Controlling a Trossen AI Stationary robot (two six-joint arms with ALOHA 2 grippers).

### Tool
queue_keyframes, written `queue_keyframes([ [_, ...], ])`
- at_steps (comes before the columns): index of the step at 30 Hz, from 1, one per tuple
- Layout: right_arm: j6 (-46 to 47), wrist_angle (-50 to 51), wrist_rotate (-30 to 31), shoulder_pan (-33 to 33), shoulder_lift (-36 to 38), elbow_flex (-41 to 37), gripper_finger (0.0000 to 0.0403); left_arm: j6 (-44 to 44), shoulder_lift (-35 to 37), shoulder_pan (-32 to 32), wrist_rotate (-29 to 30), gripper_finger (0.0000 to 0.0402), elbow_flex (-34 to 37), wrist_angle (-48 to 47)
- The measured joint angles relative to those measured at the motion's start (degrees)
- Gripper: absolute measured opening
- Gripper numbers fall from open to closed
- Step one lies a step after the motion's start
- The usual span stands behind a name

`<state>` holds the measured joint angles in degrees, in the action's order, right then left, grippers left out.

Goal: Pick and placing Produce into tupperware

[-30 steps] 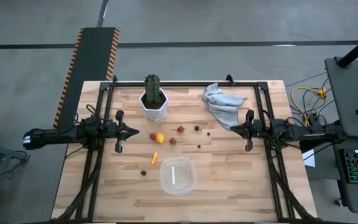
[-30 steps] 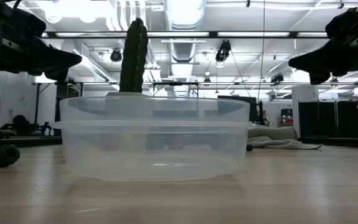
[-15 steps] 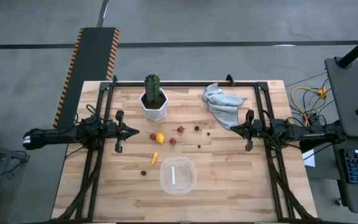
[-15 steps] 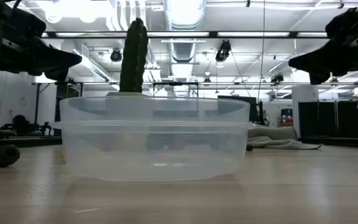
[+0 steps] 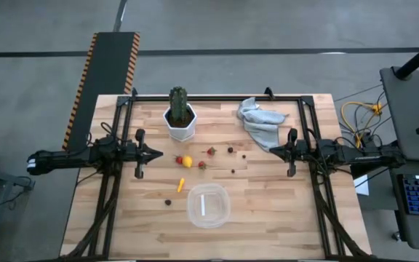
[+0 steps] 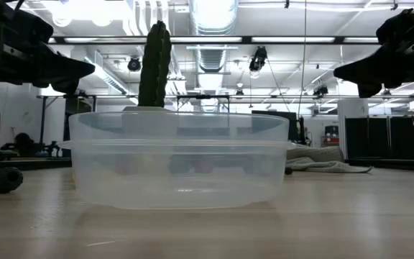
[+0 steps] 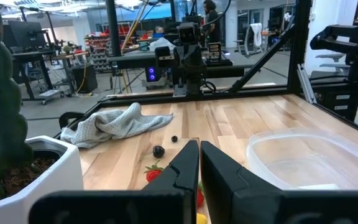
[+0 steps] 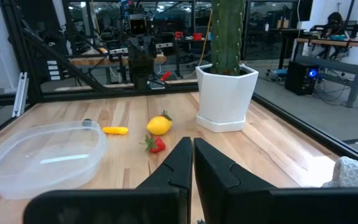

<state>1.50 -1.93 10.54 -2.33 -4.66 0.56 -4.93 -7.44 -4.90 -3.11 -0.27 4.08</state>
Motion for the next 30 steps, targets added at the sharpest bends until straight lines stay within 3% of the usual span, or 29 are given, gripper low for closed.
queue_keyframes([
  [21, -1.47, -0.01, 0.0, 0.0, 0.0, 0.0, 0.0009, 0.15, 0.04, 0.01, -0.24, 0.0, 0.0, 1.51],
  [30, 12.08, -0.02, -0.02, 0.0, 0.0, 0.0, 0.0009, 0.26, 0.04, 0.01, -0.22, 0.0, 0.0, 1.49],
])
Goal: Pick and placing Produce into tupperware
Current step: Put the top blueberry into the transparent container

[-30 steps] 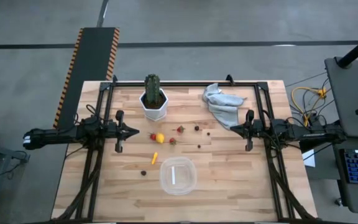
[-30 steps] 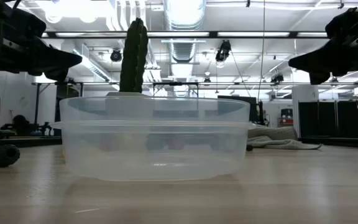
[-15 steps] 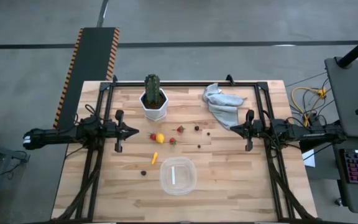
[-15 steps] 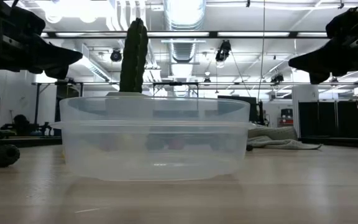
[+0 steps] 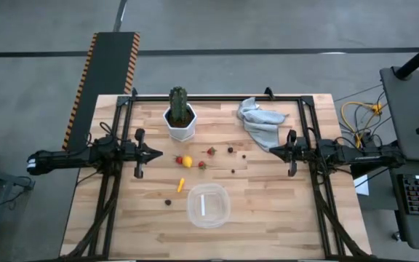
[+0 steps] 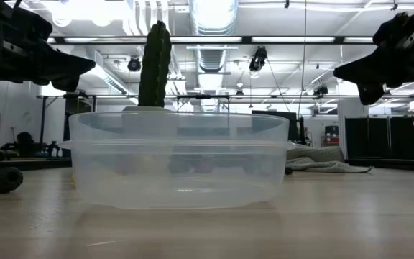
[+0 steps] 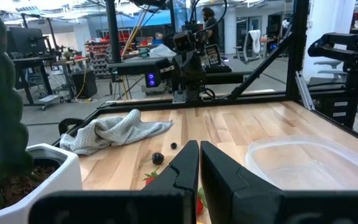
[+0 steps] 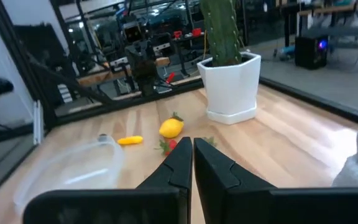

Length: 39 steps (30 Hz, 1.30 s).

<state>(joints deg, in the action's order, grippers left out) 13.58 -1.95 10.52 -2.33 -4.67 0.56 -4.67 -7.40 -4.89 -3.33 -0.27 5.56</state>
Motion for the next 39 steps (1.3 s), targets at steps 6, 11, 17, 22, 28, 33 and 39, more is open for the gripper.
queue_keyframes([
  [6, -2.4, -0.01, 0.02, 0.0, 0.0, 0.0, 0.0009, -0.01, -0.1, 0.0, 0.01, 0.0, 0.0, -0.02],
  [11, -11.13, -0.9, 0.12, 0.0, 0.02, -0.02, 0.0009, -0.16, -0.07, 0.0, 0.05, 0.0, 0.0, 0.0],
  [17, -10.06, -0.8, 1.58, 0.02, -0.11, -0.02, 0.0013, -0.2, 0.0, 0.0, 0.24, 0.0, 0.0, 0.0],
  [22, -10.65, -0.37, 2.93, 0.02, -4.84, -0.02, 0.0058, -0.2, -0.06, 0.0, 0.27, 0.0, 0.0, 0.03],
  [28, -7.92, -0.71, 6.05, 0.0, -14.42, -0.02, 0.0141, -0.2, -0.04, 0.0, 0.61, 0.0, 0.0, 0.04],
  [33, -8.82, -4.61, 7.03, 0.02, -21.96, -0.04, 0.0181, -0.25, -0.02, 0.03, 1.4, 0.0, 0.0, 1.13],
  [39, -8.97, -14.78, 8.85, 0.02, -30.13, -0.02, 0.0221, -0.45, -0.02, 0.02, 5.38, 0.0, 0.0, 3.42],
])
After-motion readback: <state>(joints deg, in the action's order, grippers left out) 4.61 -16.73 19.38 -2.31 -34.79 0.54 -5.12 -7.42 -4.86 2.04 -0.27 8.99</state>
